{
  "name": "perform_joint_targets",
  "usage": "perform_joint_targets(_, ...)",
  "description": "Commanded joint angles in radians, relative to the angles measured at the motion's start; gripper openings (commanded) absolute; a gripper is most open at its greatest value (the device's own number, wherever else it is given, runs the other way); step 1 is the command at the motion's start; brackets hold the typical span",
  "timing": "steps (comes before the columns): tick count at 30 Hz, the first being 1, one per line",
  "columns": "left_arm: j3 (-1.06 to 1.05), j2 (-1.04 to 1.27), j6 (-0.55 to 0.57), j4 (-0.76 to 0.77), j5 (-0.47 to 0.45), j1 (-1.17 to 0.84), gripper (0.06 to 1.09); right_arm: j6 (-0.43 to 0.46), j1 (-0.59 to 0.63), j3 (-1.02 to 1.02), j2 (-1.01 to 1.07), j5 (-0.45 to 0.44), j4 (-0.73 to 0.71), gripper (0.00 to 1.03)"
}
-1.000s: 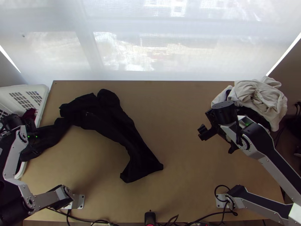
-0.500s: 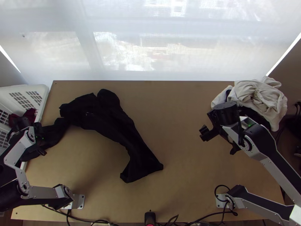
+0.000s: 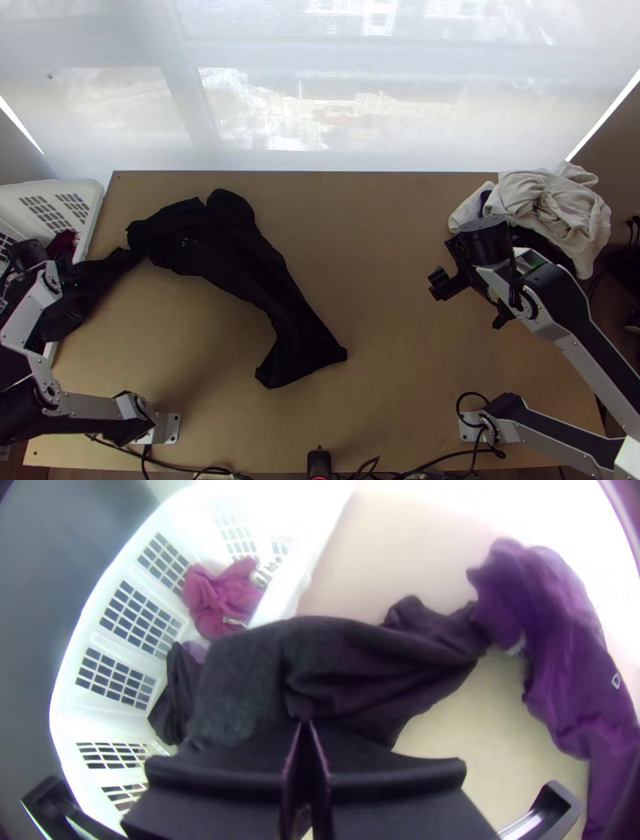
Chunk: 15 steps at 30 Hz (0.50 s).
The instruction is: Fold the t-shirt
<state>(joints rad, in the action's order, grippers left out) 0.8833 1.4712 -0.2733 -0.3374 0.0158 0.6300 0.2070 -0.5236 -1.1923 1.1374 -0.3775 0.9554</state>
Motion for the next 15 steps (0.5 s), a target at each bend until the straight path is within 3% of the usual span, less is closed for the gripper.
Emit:
perform_joint_targets(1, 0.146, -0.084, 0.014, -0.031, -0.014, 0.059, 0.09, -0.004, 0.014, 0.022, -0.008, 0.000, 0.003, 0.98)
perform_joint_targets(6, 0.306, -0.106, 0.048, 0.026, -0.016, 0.145, 0.09, -0.004, 0.016, 0.025, -0.008, 0.000, 0.002, 0.98)
perform_joint_targets(15, 0.399, -0.063, 0.155, 0.351, -0.002, 0.358, 0.09, -0.004, 0.028, 0.033, -0.018, 0.000, 0.003, 0.98)
